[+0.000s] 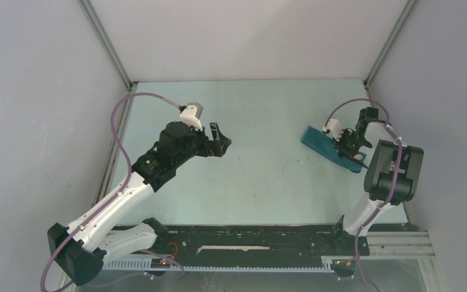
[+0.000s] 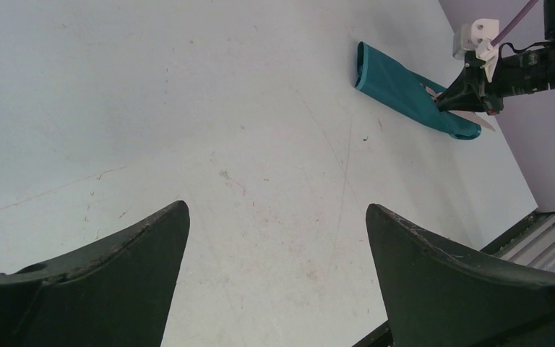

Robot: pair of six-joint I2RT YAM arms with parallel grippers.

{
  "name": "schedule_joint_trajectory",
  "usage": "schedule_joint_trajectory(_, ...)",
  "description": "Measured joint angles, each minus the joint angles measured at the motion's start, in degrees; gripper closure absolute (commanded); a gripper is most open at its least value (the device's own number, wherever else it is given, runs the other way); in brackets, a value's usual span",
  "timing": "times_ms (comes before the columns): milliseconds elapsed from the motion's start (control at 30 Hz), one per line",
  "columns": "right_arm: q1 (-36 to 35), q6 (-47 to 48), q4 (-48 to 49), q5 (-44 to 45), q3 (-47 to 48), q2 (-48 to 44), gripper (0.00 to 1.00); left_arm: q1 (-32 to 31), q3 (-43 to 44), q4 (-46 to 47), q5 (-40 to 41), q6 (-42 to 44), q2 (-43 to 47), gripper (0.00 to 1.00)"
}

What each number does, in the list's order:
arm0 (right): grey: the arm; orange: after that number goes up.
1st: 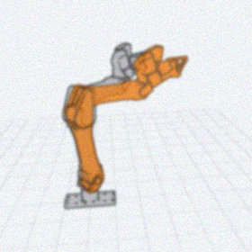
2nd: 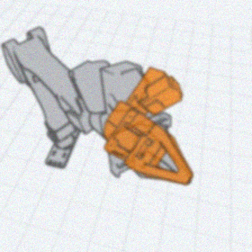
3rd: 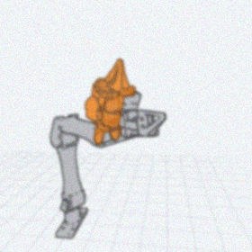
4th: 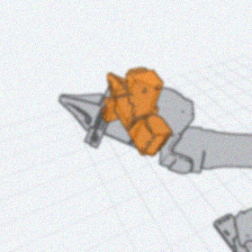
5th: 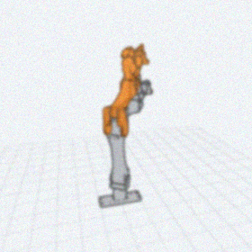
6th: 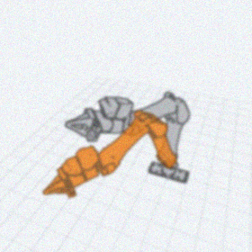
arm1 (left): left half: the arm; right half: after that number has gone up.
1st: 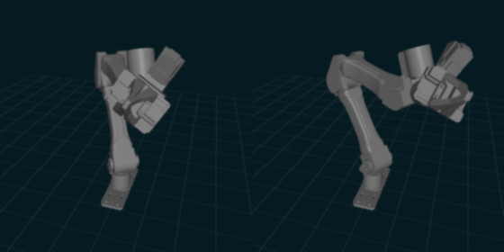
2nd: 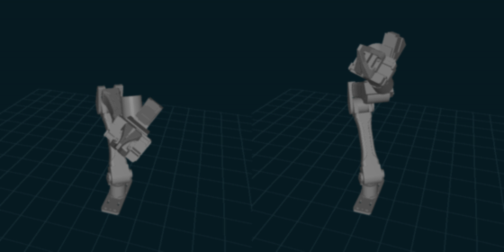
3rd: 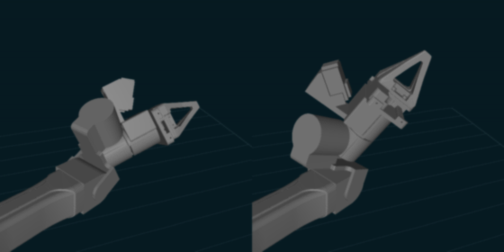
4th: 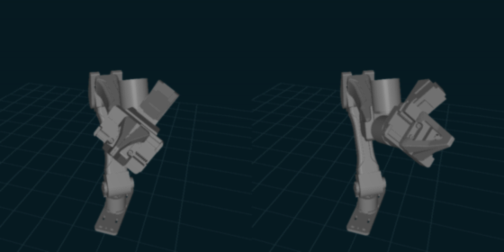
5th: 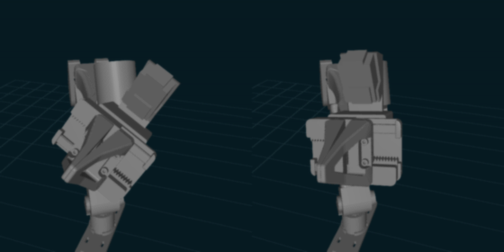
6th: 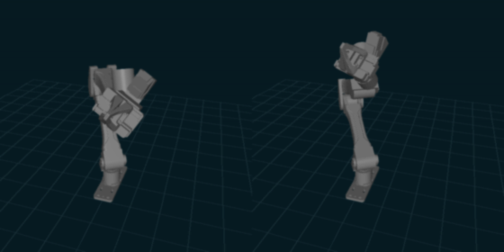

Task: Fold the napkin into a case and place the utensils inside
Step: Insert the knife into the folded napkin.

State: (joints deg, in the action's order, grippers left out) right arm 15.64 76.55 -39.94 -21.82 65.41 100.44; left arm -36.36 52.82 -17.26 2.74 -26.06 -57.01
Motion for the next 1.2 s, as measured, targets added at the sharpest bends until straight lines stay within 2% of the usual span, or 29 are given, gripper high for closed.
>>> schedule_joint_trajectory(1200, -3.1, -3.89, 0.15, -1.84, 3.67, 4.7, 0.99, 1.68, -0.63, 1.7, -1.49, -0.92, -0.11, 0.0)
